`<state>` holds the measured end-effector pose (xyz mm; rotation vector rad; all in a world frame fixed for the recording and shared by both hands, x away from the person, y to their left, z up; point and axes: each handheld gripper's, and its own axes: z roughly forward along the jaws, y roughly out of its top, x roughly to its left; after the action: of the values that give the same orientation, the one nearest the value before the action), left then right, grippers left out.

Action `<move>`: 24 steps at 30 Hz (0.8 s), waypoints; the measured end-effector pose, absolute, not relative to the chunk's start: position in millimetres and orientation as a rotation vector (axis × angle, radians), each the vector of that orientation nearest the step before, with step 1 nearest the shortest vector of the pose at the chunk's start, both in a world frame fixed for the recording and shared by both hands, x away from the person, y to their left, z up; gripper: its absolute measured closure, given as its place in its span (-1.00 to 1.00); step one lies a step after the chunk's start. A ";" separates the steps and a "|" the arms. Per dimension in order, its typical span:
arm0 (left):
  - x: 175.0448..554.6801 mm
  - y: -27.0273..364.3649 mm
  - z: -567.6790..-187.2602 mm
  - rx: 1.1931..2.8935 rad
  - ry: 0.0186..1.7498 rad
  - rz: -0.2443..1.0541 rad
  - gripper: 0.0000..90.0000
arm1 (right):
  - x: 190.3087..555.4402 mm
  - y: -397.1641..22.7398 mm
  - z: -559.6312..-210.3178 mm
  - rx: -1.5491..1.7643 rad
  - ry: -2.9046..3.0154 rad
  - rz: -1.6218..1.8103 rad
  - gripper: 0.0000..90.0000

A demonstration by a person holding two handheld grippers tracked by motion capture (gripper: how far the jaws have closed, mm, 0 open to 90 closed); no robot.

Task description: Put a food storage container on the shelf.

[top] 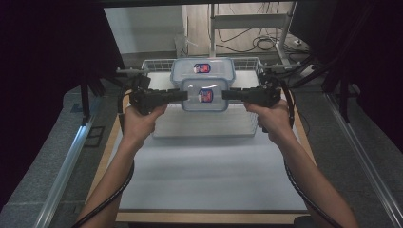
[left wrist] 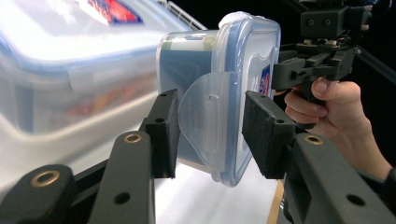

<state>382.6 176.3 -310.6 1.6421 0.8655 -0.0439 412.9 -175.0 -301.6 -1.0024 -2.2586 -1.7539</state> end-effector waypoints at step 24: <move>446.9 180.5 -283.2 1.567 0.929 -0.080 0.27 | 475.4 -169.9 -267.7 -1.115 -2.145 -1.818 0.28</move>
<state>446.9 180.5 -283.2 1.5672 0.9290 -0.0803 475.4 -169.9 -267.7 -1.1155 -2.1452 -1.8183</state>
